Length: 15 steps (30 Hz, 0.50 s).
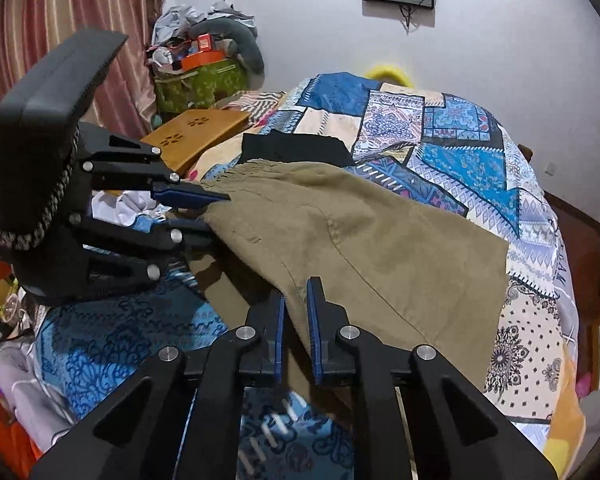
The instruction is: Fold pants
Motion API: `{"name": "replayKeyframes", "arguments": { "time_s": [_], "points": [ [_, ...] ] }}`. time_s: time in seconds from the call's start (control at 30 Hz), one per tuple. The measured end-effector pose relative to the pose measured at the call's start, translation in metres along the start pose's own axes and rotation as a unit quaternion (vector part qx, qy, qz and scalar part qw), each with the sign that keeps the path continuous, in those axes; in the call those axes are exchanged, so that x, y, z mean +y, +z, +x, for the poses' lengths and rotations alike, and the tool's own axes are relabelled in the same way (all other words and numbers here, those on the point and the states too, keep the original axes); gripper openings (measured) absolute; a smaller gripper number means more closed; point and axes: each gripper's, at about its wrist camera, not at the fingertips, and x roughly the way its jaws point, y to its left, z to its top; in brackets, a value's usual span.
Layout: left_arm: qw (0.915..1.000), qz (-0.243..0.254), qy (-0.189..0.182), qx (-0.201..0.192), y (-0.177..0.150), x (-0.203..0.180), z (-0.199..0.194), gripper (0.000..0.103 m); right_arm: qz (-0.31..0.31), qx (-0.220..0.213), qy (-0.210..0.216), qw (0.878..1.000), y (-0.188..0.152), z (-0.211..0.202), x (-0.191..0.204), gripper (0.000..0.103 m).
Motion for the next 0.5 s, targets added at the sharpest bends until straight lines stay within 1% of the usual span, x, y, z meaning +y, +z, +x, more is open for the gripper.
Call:
{"name": "replayKeyframes", "arguments": {
  "time_s": [0.1,0.17,0.27,0.4,0.5],
  "points": [
    [0.9997,-0.012,-0.018,0.006,-0.001,0.000,0.000,0.019,0.008,-0.002,0.000,1.000,-0.002,-0.005,0.000,0.009],
    [0.9992,-0.020,-0.031,0.017,-0.005,-0.001,0.006,0.020,0.012,0.008,0.003,1.000,-0.005,-0.003,-0.001,0.009],
    [0.9974,-0.045,-0.048,0.028,-0.013,0.003,0.011,0.022,0.033,0.024,0.006,0.999,-0.011,0.001,-0.001,0.013],
    [0.9960,-0.063,-0.057,0.026,-0.024,0.008,0.003,0.027,0.063,0.015,0.019,0.998,-0.015,-0.008,-0.005,0.021],
    [0.9942,-0.080,-0.069,0.022,-0.028,0.018,-0.007,0.029,0.086,-0.005,0.033,0.996,-0.014,-0.021,-0.009,0.029]
  ]
}}
